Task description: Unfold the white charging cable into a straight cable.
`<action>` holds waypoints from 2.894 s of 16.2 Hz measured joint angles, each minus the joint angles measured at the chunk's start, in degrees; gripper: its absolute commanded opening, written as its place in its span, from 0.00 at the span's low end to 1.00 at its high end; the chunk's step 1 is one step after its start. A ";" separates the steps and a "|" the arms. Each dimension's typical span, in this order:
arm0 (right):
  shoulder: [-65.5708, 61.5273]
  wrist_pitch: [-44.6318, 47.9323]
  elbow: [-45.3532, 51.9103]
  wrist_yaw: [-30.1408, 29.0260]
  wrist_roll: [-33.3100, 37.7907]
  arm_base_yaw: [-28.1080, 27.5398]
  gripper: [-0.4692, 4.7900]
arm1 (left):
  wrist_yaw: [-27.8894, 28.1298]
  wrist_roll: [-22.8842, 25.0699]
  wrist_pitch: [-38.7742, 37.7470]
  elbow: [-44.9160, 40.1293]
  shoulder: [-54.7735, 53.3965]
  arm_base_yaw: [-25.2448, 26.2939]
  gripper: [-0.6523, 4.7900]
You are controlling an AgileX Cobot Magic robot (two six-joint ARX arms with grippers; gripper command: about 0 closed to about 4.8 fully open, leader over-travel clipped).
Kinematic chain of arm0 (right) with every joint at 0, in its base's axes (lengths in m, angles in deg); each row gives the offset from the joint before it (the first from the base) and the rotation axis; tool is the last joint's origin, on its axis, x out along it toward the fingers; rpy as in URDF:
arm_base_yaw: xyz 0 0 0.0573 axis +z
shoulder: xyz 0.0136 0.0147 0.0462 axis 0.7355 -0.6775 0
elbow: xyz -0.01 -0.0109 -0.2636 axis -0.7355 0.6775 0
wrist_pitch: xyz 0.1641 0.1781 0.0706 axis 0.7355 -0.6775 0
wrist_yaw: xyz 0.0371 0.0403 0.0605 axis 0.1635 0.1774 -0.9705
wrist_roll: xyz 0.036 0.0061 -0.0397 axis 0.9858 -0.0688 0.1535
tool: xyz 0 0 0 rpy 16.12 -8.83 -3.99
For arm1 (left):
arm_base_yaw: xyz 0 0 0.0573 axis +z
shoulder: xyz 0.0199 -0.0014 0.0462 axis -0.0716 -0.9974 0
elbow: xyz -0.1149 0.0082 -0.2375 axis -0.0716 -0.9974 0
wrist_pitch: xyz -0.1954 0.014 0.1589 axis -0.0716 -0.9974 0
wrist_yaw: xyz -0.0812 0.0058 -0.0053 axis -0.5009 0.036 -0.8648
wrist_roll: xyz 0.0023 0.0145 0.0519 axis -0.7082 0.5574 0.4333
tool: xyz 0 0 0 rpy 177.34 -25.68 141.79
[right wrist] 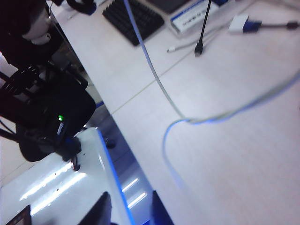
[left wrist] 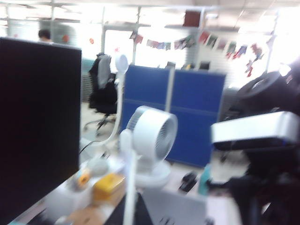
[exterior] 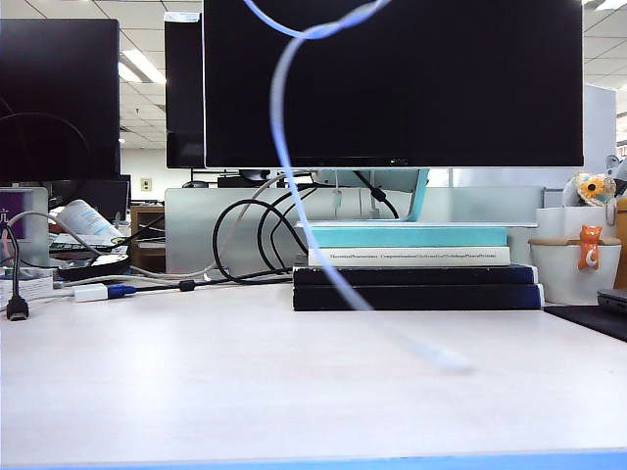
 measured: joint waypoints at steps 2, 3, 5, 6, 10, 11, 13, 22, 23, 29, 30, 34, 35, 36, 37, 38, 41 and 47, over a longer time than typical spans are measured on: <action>0.02 3.32 1.16 2.05 0.31 0.00 0.30 | -5.95 -7.32 9.05 0.02 0.24 -0.83 0.15; 0.00 3.69 1.97 3.06 0.33 0.00 0.30 | -6.97 -8.87 10.43 0.02 0.35 -0.74 0.15; -0.11 4.17 3.39 3.78 0.35 0.00 0.30 | -9.75 -11.26 10.80 0.04 0.35 -0.44 0.16; -0.13 4.66 3.65 3.85 0.35 0.00 0.30 | -11.37 -11.52 10.14 0.02 0.31 -0.46 0.16; -0.09 12.81 3.80 3.85 3.41 0.00 0.23 | -14.43 -11.52 8.46 0.02 0.31 -1.33 0.16; -0.09 14.60 3.80 3.80 5.14 0.00 0.23 | -14.60 -11.50 7.61 0.02 0.28 -2.10 0.16; -0.09 17.92 3.82 3.43 8.37 0.00 0.23 | -13.29 -11.28 7.61 0.02 0.28 -2.80 0.16; -0.02 23.76 3.85 12.24 11.26 0.00 0.23 | -6.91 -6.82 -1.55 0.02 0.13 -7.61 0.16; -0.02 26.60 3.85 17.66 11.02 0.00 0.23 | -10.62 -4.81 0.22 0.02 0.09 -11.65 0.16; -0.07 26.91 3.85 19.15 11.02 0.00 0.22 | -21.18 -9.64 5.27 0.02 -0.09 -13.03 0.16; -0.09 26.91 3.85 20.02 11.02 -0.02 0.22 | -25.35 -12.33 5.77 0.02 -0.09 -13.38 0.16; 4.15 22.38 3.89 21.00 9.64 -0.04 0.24 | -8.02 -3.45 -8.92 0.02 -0.17 -6.38 0.16; 6.71 16.50 3.91 9.99 9.86 -0.02 0.24 | 1.22 2.45 -10.29 0.02 -0.17 -6.23 0.16; 6.67 15.82 3.96 6.88 10.47 0.02 0.24 | 1.70 2.05 -9.70 0.02 -0.17 -6.23 0.16; 6.47 15.78 3.96 5.33 10.95 0.00 0.24 | 1.81 1.03 -8.68 0.02 -0.17 -6.67 0.16; 6.12 15.80 3.96 4.96 11.10 0.00 0.24 | 1.79 0.57 -7.69 0.02 -0.17 -7.06 0.16; 4.15 15.89 3.98 4.46 11.28 0.00 0.24 | 1.86 0.26 -5.44 0.02 -0.17 -10.16 0.16; 2.05 20.85 3.96 11.85 11.21 0.00 0.24 | 0.04 -1.20 -4.81 0.02 -1.40 -13.49 0.16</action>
